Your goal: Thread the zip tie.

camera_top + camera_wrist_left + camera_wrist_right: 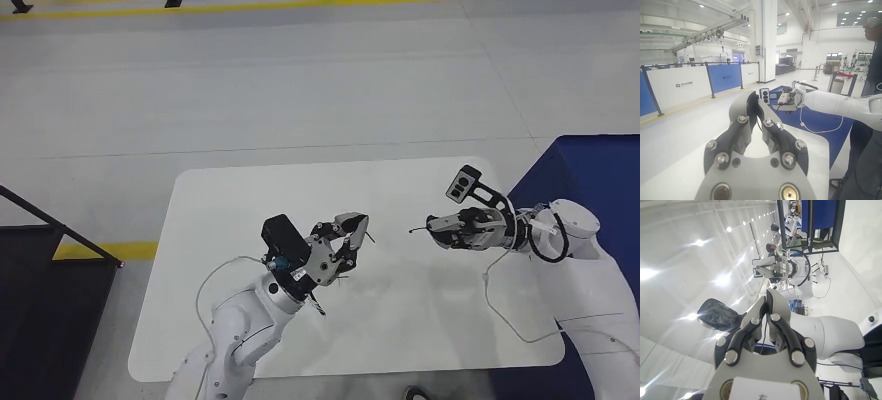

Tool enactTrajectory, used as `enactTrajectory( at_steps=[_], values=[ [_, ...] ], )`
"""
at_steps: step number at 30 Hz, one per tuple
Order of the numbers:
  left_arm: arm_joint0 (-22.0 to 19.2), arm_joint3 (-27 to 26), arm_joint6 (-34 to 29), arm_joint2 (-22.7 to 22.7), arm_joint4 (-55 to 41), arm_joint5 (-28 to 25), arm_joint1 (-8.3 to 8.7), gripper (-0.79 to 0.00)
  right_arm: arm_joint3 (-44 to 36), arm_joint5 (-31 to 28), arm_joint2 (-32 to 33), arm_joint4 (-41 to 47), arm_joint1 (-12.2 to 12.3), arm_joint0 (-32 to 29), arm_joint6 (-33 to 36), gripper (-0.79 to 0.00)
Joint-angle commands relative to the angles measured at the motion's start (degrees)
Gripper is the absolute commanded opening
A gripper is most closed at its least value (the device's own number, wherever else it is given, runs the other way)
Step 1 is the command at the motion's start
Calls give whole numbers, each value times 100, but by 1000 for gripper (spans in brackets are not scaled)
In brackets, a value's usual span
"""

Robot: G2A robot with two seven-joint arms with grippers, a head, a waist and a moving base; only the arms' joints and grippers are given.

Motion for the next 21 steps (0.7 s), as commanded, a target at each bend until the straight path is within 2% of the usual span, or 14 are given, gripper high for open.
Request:
enactTrajectory(
  at_steps=[1, 9, 13, 16, 21],
  values=[
    [0, 0, 0, 0, 0, 0, 0, -785, 0, 0, 0, 0, 0, 0, 0, -785],
    [0, 0, 0, 0, 0, 0, 0, -785, 0, 0, 0, 0, 0, 0, 0, -785],
    [-57, -85, 274, -40, -147, -353, 20, -785, -131, 369, -356, 509, 60, -167, -367, -785],
    [-115, -83, 814, -102, -75, -739, 46, -785, -182, 652, -758, 1072, 287, -104, -649, -785],
    [-263, 13, 1430, -68, 82, -1333, 77, -785, -416, 1159, -1615, 2208, 809, 122, -1154, -785]
  ],
)
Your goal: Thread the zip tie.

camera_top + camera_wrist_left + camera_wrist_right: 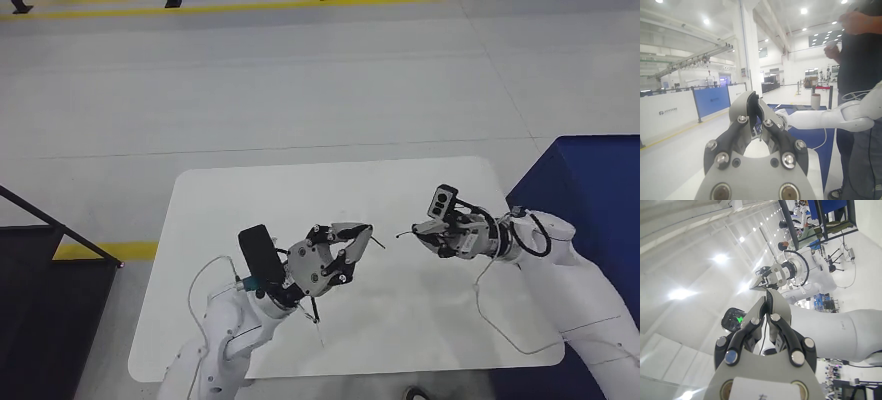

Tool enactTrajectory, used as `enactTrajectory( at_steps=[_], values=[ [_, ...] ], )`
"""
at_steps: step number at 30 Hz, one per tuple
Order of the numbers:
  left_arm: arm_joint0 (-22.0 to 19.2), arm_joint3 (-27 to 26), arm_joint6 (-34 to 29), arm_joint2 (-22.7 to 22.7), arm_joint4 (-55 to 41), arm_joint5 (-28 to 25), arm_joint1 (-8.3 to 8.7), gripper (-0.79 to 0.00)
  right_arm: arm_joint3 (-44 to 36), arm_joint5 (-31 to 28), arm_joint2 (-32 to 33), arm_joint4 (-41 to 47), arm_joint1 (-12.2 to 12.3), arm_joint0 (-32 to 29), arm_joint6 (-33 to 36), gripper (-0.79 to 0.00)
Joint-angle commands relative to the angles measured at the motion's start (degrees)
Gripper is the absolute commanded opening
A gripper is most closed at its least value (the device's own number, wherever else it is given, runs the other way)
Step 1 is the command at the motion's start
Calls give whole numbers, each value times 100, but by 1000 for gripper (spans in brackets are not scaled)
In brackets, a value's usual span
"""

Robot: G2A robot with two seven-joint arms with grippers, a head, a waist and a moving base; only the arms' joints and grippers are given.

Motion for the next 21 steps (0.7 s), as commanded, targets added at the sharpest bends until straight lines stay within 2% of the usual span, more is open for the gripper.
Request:
enactTrajectory(
  at_steps=[1, 2, 9, 14, 21],
  values=[
    [-61, 125, 63, 54, 108, -155, 10, -785, -173, 156, -418, 541, 242, 116, -150, -785],
    [-118, 120, 67, 25, 206, 0, 7, -785, -224, 143, -527, 696, 347, 210, -138, -785],
    [-95, 96, 48, 48, 142, -7, 7, -785, -282, 181, -561, 713, 341, 165, -181, -785],
    [-138, 114, -118, 51, -254, -330, 30, -785, -667, 146, -695, 712, 375, -29, -144, -785],
    [-219, 167, -248, 41, -773, -906, 72, -785, -851, -82, -1079, 1087, 608, 18, 84, -785]
  ],
)
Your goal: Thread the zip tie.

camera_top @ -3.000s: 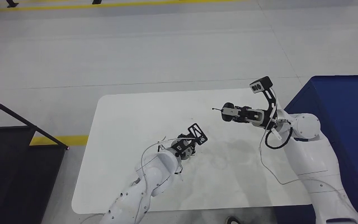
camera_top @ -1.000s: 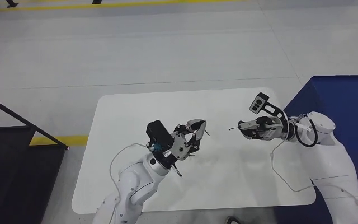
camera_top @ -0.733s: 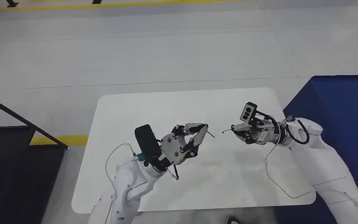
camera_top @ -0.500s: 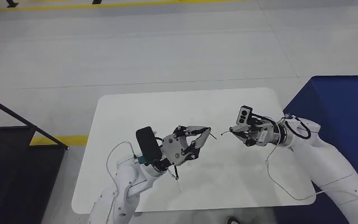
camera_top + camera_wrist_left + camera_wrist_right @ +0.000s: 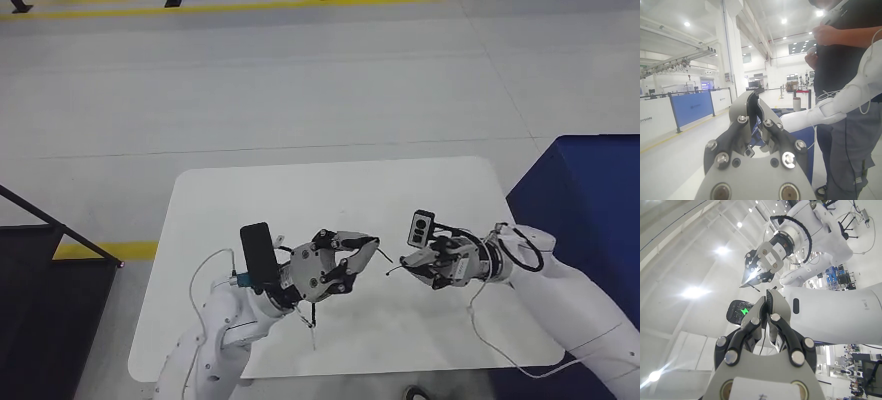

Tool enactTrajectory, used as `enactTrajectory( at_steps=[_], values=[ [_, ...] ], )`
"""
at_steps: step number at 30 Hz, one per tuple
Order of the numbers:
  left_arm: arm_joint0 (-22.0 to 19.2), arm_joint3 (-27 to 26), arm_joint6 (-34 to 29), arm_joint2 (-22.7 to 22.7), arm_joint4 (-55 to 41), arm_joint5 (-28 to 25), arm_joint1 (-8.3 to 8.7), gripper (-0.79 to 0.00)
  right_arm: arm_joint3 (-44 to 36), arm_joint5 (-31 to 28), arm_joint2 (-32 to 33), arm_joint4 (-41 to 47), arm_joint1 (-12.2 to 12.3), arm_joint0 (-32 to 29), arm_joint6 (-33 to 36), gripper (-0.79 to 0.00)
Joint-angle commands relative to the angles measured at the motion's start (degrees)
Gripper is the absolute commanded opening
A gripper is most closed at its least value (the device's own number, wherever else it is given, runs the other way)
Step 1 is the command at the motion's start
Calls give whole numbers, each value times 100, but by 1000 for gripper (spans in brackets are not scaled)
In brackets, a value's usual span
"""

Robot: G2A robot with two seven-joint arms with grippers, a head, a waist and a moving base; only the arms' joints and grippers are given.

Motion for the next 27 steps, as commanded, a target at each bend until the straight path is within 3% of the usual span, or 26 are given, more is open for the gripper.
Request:
enactTrajectory(
  at_steps=[1, 7, 27],
  values=[
    [0, -34, -69, -1, -126, -170, 17, -785, 2, -31, -110, 142, 76, 71, 32, -785],
    [60, -117, -168, -54, -53, -226, 57, -785, 9, -146, -399, 387, 244, 251, 147, -785],
    [75, -122, -155, -56, -32, -184, 58, -785, 9, -146, -399, 387, 244, 251, 147, -785]
  ],
)
